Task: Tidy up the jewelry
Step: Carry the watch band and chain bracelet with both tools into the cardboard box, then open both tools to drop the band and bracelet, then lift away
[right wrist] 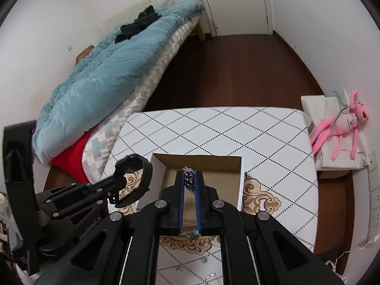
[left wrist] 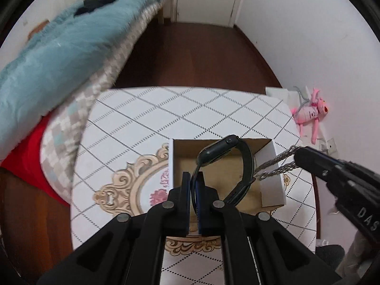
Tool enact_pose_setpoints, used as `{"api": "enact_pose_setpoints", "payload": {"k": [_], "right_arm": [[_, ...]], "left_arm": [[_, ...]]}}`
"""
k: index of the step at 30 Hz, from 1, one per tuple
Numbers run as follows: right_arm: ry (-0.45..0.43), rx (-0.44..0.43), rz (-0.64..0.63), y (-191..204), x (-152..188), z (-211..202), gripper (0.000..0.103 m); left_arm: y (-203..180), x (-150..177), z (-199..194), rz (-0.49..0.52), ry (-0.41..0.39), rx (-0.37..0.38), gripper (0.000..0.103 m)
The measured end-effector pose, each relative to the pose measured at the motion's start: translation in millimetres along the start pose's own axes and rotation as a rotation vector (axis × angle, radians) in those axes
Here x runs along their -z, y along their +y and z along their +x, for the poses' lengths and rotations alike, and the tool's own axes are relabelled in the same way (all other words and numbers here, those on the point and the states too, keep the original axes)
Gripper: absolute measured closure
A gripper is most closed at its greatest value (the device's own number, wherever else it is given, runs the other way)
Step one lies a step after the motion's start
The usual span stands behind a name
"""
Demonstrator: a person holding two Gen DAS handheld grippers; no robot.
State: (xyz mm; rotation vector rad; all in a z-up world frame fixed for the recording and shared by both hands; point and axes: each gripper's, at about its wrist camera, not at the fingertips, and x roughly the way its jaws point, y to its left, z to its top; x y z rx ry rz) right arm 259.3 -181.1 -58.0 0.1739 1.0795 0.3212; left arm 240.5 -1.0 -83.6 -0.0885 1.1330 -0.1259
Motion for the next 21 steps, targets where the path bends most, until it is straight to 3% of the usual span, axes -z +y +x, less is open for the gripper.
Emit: {"api": "enact_pose_setpoints", "payload": {"k": [4, 10, 11, 12, 13, 14, 15, 16, 19, 20, 21], "right_arm": [[0.061, -0.027, 0.032, -12.2, -4.9, 29.2, 0.094], [0.16, -0.039, 0.04, -20.9, -12.6, 59.8, 0.094], [0.173, -0.022, 0.042, -23.1, -13.9, 62.7, 0.094], [0.179, -0.008, 0.043, -24.8, -14.6, 63.6, 0.091], [0.18, 0.011, 0.042, -27.1, -13.9, 61.8, 0.077], [0.175, 0.035, 0.034, -27.7, -13.4, 60.3, 0.067], [0.171, 0.045, 0.028, -27.7, -12.1, 58.1, 0.05], [0.166, 0.066, 0.02, -28.5, -8.9, 55.8, 0.039], [0.158, 0.17, -0.012, -29.2, -0.1, 51.4, 0.036], [0.161, 0.219, -0.019, -29.8, 4.3, 51.4, 0.032], [0.163, 0.257, -0.023, -30.5, 9.1, 51.4, 0.022]], "left_arm": [[1.4, -11.4, 18.4, -0.011, 0.049, 0.029, 0.101], [2.0, -26.6, 33.7, -0.032, 0.132, 0.053, 0.092], [2.4, -27.3, 32.6, -0.037, 0.129, 0.056, 0.087], [2.7, -28.0, 30.9, -0.04, 0.124, 0.056, 0.074], [3.5, -28.7, 28.1, -0.045, 0.115, 0.054, 0.065], [4.6, -28.7, 25.0, -0.052, 0.103, 0.049, 0.038], [4.9, -27.9, 22.0, -0.05, 0.09, 0.037, 0.022], [5.2, -26.6, 19.2, -0.047, 0.076, 0.027, 0.021], [7.2, -20.6, 15.0, -0.032, 0.05, -0.016, 0.017], [7.7, -15.8, 13.4, -0.021, 0.033, -0.05, 0.007], [8.5, -11.8, 12.4, -0.01, 0.016, -0.08, 0.0]]}}
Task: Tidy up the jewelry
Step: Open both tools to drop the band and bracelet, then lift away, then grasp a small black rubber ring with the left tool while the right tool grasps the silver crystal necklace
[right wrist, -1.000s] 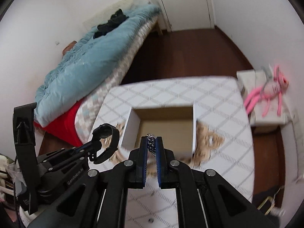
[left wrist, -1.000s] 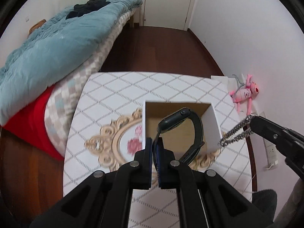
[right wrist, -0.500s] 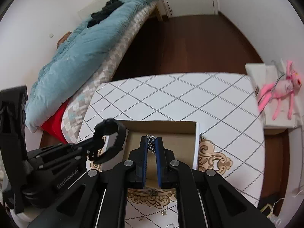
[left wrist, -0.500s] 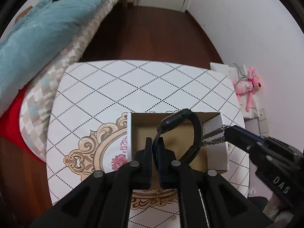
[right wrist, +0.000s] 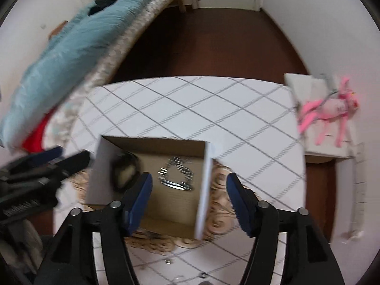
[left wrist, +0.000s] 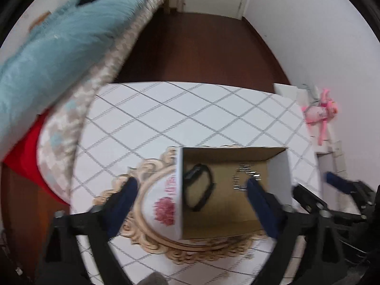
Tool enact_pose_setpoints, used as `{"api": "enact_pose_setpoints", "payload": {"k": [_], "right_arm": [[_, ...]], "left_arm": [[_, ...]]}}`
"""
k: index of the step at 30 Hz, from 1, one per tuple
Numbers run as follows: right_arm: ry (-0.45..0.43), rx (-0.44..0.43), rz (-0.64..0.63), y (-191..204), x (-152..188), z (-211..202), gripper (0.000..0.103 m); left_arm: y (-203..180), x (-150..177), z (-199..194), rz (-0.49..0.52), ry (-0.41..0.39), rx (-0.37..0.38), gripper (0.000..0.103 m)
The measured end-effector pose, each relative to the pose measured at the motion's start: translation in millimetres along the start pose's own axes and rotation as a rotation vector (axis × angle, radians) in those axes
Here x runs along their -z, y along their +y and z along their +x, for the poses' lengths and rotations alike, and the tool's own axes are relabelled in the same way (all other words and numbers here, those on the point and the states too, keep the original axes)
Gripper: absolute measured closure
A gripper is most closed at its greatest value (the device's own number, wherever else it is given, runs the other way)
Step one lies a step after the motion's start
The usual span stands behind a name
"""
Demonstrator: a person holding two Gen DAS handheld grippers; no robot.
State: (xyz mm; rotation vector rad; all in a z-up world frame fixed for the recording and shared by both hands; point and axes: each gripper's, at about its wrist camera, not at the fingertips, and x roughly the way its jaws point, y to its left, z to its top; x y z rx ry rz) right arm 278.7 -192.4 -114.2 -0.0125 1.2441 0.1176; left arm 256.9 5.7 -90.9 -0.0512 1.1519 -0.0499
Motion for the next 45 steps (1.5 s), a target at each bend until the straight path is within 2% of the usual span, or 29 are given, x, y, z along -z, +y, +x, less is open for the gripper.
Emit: {"api": "enact_pose_setpoints", "payload": {"k": [1, 3, 6, 13, 19, 35, 42, 45], "right_arm": [[0.004, 0.03, 0.001, -1.2, 5.5, 1.6, 0.012], [0.012, 0.075, -0.001, -0.3, 16.7, 6.1, 0.006], [0.018, 0.084, -0.003, 2.9, 30.5, 14.8, 0.001], [0.018, 0.082, 0.011, 11.7, 46.4, 26.3, 0.001], [-0.006, 0.072, 0.031, 14.2, 51.8, 17.3, 0.001], [-0.204, 0.075, 0.071, 19.5, 86.5, -88.4, 0.001], [-0.269, 0.041, 0.075, 25.7, 104.4, -131.4, 0.001], [-0.26, 0.012, 0.083, 23.8, 111.3, -140.8, 0.001]], "left_arm": [[0.0, 7.0, -0.7, 0.014, -0.022, -0.038, 0.0], [0.6, 17.9, 1.0, 0.032, -0.047, -0.084, 0.0], [3.7, 31.8, 5.7, 0.042, -0.066, -0.132, 0.0], [15.1, 49.9, 13.9, 0.004, -0.051, -0.144, 0.0], [20.9, 57.1, 0.4, -0.028, -0.076, -0.139, 0.0], [17.1, 101.0, -95.9, -0.043, -0.218, -0.139, 0.0], [16.7, 113.2, -125.2, -0.045, -0.243, -0.124, 0.0], [15.4, 119.6, -128.4, -0.045, -0.228, -0.137, 0.0]]}}
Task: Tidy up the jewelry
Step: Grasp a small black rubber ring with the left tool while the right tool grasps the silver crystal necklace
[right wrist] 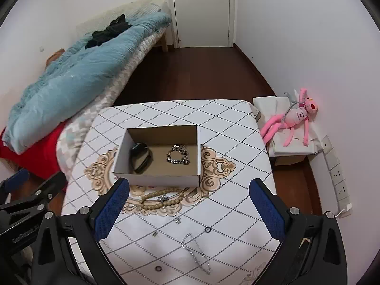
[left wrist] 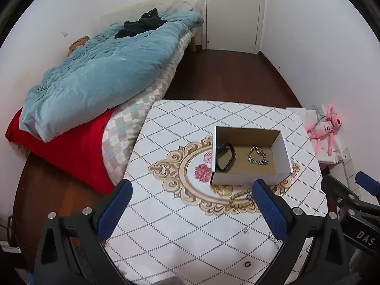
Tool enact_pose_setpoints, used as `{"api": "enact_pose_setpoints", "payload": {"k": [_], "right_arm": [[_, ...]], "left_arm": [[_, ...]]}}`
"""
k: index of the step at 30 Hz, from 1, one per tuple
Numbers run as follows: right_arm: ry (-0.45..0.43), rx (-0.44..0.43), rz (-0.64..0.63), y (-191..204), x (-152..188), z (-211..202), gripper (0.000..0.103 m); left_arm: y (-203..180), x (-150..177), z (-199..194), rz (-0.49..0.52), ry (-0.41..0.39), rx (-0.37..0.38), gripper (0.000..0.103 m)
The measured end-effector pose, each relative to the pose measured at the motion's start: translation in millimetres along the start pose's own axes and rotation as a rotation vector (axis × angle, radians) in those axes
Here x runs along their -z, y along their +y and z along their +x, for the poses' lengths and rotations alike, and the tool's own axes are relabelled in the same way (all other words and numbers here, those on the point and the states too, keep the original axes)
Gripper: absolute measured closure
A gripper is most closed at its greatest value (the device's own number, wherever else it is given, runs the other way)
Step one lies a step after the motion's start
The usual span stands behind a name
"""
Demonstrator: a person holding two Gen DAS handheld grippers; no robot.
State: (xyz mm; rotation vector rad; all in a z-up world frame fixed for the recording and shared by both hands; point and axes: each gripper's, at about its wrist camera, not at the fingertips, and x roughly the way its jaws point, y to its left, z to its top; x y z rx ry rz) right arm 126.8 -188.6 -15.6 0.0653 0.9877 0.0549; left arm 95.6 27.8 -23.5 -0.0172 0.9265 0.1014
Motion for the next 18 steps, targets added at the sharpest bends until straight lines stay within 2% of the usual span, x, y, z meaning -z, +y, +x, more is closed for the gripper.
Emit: {"api": "enact_pose_setpoints", "payload": {"k": [5, 11, 14, 18], "right_arm": [[0.102, 0.003, 0.026, -18.5, 21.9, 12.5, 0.001], [0.265, 0.031, 0.094, -59.0, 77.9, 53.1, 0.001], [0.321, 0.035, 0.123, -74.8, 101.0, 68.9, 0.002], [0.371, 0.046, 0.148, -88.2, 125.1, 84.1, 0.01]], "left_arm": [[-9.0, 24.7, 13.8, 0.027, 0.053, 0.0, 0.0], [-31.7, 76.8, 54.2, 0.09, 0.198, 0.027, 0.001], [-46.7, 103.5, 69.2, 0.121, 0.267, 0.08, 0.001], [-69.9, 133.3, 84.4, 0.165, 0.355, 0.142, 0.026]]}}
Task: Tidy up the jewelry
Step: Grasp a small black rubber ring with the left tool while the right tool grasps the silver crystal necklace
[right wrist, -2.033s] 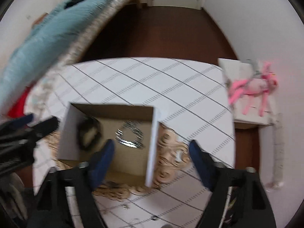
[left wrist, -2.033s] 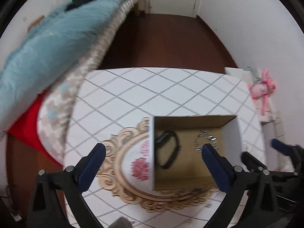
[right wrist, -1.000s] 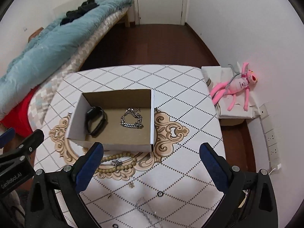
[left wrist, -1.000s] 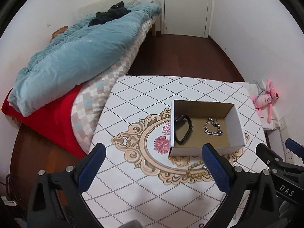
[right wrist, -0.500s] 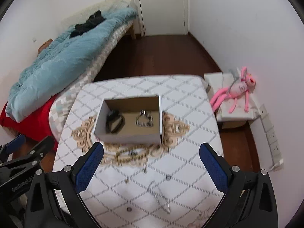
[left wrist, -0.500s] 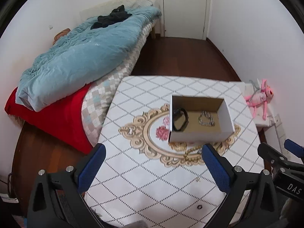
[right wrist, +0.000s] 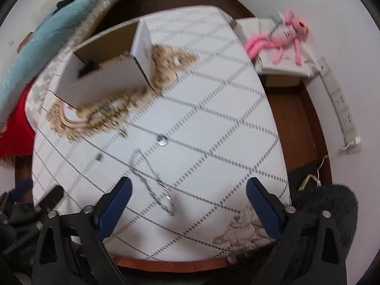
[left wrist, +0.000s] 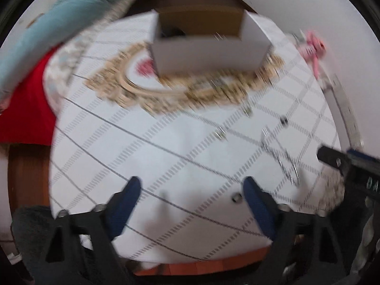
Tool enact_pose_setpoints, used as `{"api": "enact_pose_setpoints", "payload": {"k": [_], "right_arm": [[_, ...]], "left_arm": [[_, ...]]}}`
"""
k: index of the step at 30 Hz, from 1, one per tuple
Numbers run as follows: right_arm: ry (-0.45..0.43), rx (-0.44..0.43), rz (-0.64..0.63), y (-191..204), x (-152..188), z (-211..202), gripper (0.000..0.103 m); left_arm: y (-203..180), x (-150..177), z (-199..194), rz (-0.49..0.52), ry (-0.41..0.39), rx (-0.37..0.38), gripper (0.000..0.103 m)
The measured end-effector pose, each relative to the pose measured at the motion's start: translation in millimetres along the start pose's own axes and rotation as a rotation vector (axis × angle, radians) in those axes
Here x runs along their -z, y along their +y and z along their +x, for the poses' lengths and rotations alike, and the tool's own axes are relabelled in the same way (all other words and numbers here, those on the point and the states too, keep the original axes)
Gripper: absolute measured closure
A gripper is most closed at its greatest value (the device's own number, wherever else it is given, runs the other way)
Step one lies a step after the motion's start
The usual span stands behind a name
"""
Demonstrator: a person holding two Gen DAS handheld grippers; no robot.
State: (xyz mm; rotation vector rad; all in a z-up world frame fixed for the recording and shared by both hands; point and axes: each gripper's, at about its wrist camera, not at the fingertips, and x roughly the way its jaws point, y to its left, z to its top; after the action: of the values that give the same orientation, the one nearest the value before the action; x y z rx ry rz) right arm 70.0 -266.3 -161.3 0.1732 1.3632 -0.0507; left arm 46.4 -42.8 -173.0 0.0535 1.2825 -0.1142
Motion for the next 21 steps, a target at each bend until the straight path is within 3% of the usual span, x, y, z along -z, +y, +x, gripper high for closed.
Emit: {"api": "enact_pose_setpoints", "payload": {"k": [4, 8, 12, 21], "right_arm": [[0.025, 0.004, 0.011, -9.0, 5.3, 12.9, 0.022], [0.034, 0.004, 0.015, -13.6, 6.7, 18.4, 0.025], [0.036, 0.001, 0.022, -15.8, 6.0, 20.1, 0.026], [0.035, -0.002, 0.039, -19.3, 4.7, 21.6, 0.026]], "left_arm": [[-16.6, 10.5, 10.8, 0.026, 0.024, 0.033, 0.027], [-30.7, 16.1, 16.3, 0.051, 0.031, 0.05, 0.028], [-37.0, 15.3, 21.0, 0.07, 0.044, 0.055, 0.046], [-42.1, 16.2, 26.1, 0.096, 0.049, 0.051, 0.063]]}}
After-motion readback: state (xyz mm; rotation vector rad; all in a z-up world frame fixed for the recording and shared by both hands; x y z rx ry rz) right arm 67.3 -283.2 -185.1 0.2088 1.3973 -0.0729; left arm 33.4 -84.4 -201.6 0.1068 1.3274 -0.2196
